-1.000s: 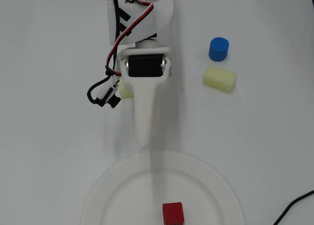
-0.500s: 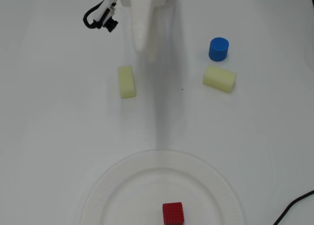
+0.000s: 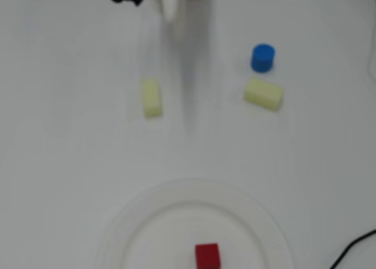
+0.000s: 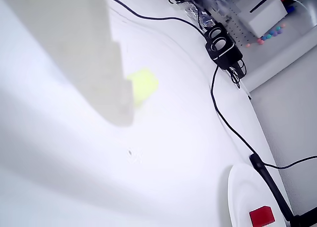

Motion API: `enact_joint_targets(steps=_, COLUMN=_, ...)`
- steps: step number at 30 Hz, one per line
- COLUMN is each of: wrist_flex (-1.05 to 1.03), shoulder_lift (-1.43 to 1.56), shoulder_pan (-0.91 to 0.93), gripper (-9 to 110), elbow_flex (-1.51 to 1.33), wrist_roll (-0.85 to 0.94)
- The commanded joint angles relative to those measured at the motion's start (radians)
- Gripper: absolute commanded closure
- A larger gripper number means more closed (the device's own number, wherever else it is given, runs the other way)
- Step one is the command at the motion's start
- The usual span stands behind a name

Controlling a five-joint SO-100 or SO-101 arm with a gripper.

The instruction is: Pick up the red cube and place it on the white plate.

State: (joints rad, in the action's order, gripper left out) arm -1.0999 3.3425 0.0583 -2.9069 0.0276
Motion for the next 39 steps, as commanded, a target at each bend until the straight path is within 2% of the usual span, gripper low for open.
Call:
enact_joint_targets(steps=1, wrist_flex=0.020, shoulder_lift=0.100, shoulder_pan=0.069, gripper=61, elbow_flex=-0.160, wrist_roll=0.044)
enact_joint_targets(steps=7, wrist_flex=0.025, shoulder_lift=0.100, shoulder_pan=0.092, gripper=64, elbow_flex=-0.281, wrist_roll=-0.005)
enact_joint_targets(steps=14, wrist_flex=-0.009, shoulder_lift=0.101, shoulder_pan=-0.035, gripper=102, elbow_flex=-0.348, wrist_roll=-0.034)
enact_joint_targets(steps=17, wrist_flex=-0.015, shoulder_lift=0.103, shoulder_pan=-0.069, gripper=102, elbow_flex=-0.348, wrist_roll=-0.061)
enact_joint_targets(steps=21, wrist_flex=-0.052, shoulder_lift=0.103, shoulder_pan=-0.091, gripper=102, elbow_flex=-0.341, wrist_roll=-0.014)
enact_joint_targets(steps=39, wrist_flex=-0.061, shoulder_lift=0.103, shoulder_pan=-0.058, gripper=101, elbow_flex=-0.339, wrist_roll=-0.011)
